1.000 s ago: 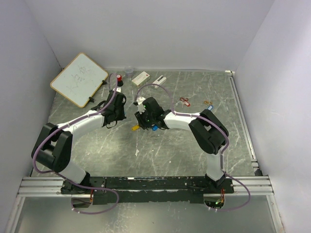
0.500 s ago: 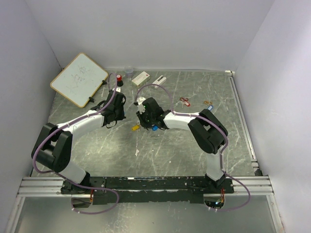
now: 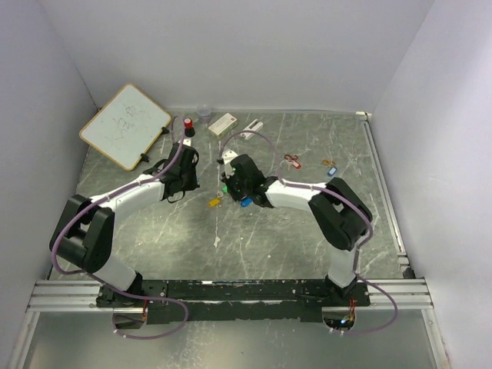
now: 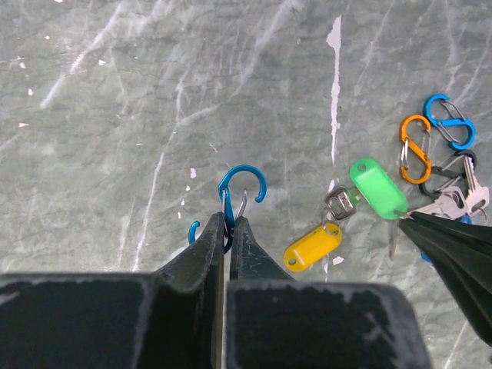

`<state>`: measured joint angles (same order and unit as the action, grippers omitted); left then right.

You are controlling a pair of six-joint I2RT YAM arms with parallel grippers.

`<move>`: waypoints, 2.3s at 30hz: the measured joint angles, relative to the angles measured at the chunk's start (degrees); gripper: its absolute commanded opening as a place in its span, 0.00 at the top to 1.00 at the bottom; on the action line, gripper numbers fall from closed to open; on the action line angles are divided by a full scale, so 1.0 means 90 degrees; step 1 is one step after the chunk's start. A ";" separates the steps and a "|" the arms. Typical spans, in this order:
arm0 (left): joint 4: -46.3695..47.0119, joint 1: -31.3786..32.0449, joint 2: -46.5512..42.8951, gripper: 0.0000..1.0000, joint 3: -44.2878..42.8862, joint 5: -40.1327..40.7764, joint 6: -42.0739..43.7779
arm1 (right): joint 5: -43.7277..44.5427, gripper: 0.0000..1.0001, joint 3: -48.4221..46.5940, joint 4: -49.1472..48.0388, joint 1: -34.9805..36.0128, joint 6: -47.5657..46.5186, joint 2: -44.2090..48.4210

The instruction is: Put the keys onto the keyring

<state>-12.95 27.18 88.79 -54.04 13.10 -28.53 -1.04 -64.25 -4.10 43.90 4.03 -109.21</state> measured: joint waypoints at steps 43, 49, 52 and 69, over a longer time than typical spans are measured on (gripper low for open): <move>0.0216 0.1129 0.0510 0.93 -0.1562 -0.1702 0.0410 | -0.4112 1.00 0.3121 -0.4129 -0.1962 -0.0024 0.2533; 0.0141 0.1224 0.0544 0.93 -0.1620 -0.1700 0.0408 | -0.4014 1.00 0.3016 -0.4065 -0.1962 0.0005 0.2533; 0.0119 0.1270 0.0542 0.93 -0.1620 -0.1700 0.0406 | -0.3925 1.00 0.2982 -0.3963 -0.1965 0.0012 0.2533; 0.0070 0.1406 0.0542 0.93 -0.1622 -0.1698 0.0403 | -0.3721 1.00 0.2761 -0.3793 -0.1965 0.0243 0.2322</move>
<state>-12.32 39.83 93.67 -68.64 -2.17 -24.91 -34.52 -39.40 -38.24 26.22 6.22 -88.31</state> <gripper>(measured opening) 0.091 0.007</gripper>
